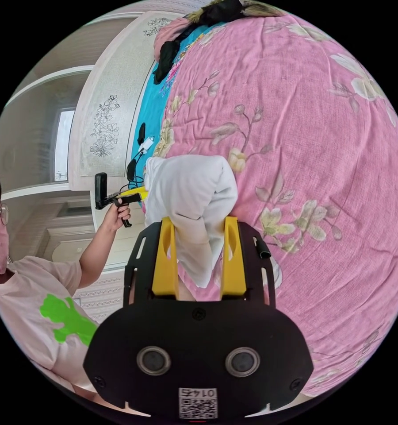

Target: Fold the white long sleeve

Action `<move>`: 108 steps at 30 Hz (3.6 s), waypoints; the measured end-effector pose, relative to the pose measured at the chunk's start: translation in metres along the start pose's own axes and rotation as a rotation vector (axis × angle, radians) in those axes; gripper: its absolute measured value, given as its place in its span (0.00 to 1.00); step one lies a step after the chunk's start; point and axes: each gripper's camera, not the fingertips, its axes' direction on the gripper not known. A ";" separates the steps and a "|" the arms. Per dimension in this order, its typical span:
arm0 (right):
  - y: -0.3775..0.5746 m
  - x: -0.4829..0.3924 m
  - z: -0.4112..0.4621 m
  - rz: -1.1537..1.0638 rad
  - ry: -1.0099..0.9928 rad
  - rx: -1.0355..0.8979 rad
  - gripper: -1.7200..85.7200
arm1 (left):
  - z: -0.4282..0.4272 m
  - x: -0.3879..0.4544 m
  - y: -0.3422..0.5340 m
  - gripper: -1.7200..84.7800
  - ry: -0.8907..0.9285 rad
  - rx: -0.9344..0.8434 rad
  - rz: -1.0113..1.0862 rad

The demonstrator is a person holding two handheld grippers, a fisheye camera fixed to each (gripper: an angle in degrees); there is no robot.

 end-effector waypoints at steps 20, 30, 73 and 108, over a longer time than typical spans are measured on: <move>0.033 -0.030 -0.018 -0.019 -0.094 -0.034 0.12 | 0.086 0.071 -0.021 0.08 -0.324 -0.063 0.079; 0.060 -0.104 -0.030 -0.143 0.158 -0.059 0.10 | 0.117 0.089 -0.029 0.06 -0.369 -0.067 0.124; 0.259 -0.115 -0.207 0.252 0.183 0.102 0.11 | 0.345 0.165 -0.202 0.19 -0.096 -0.209 0.339; 0.368 -0.350 -0.309 0.215 0.075 0.123 0.10 | 0.567 0.193 -0.351 0.07 0.109 -0.303 0.335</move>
